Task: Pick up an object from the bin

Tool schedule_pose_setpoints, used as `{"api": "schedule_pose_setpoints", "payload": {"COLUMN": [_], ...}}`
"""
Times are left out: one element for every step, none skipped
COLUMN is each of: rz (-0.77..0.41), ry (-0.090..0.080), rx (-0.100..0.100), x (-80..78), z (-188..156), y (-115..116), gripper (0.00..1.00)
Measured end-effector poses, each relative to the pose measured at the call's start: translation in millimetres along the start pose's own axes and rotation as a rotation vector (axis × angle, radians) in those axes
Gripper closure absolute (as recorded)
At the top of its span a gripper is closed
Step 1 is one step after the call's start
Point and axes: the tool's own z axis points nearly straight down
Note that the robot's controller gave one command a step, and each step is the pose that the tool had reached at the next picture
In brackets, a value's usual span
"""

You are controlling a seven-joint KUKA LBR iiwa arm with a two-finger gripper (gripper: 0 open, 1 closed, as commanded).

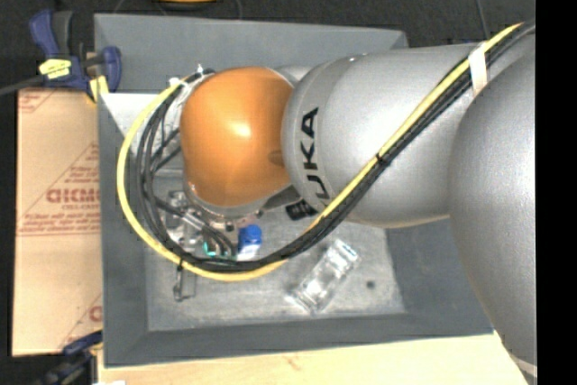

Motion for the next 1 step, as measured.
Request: {"api": "schedule_pose_setpoints", "payload": {"rz": [-0.237], "ry": [-0.009], "rx": [0.002], "x": [-132.7], "z": [84.6], "y": [-33.7], "gripper": [0.0]}}
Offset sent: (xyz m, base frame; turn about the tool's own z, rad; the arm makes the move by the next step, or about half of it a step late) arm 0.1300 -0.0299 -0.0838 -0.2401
